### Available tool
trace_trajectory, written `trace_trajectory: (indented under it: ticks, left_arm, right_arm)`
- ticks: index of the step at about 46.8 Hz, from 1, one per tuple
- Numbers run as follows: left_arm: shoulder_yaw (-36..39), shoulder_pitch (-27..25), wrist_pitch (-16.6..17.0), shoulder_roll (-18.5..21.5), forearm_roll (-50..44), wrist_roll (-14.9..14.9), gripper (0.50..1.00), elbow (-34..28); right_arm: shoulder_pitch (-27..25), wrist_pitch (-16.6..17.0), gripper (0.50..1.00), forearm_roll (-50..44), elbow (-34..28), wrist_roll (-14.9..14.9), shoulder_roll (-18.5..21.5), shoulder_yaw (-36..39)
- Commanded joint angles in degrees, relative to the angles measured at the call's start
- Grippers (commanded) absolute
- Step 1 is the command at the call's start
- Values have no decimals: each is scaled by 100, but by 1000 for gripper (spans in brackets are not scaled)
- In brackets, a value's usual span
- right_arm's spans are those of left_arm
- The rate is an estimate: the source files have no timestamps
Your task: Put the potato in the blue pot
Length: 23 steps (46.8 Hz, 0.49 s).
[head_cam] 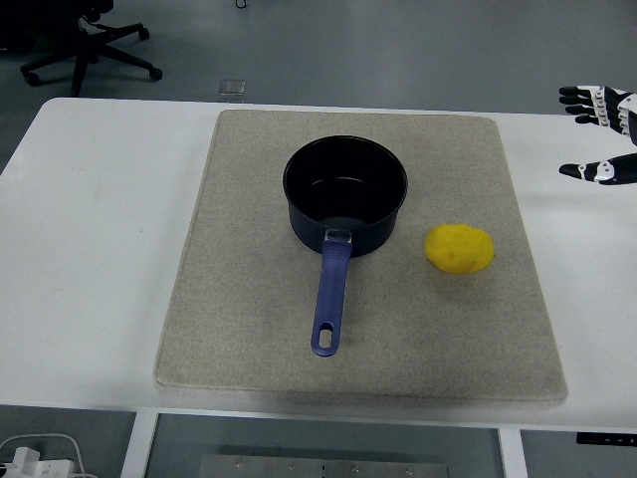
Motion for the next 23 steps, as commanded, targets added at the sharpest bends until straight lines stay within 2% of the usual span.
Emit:
trace_trajectory:
  ticks: [1, 13, 23]
  left_arm:
    - [0, 0, 0, 0, 0, 0, 994, 0]
    - [0, 0, 0, 0, 0, 0, 994, 0]
    - [0, 0, 0, 0, 0, 0, 994, 0]
  right_arm:
    - [5, 75, 924, -387, 177, -7, -52, 1]
    - [32, 287, 924, -1125, 353, -51, -8, -131]
    - [427, 331, 924, -1240, 353, -86, 132, -640]
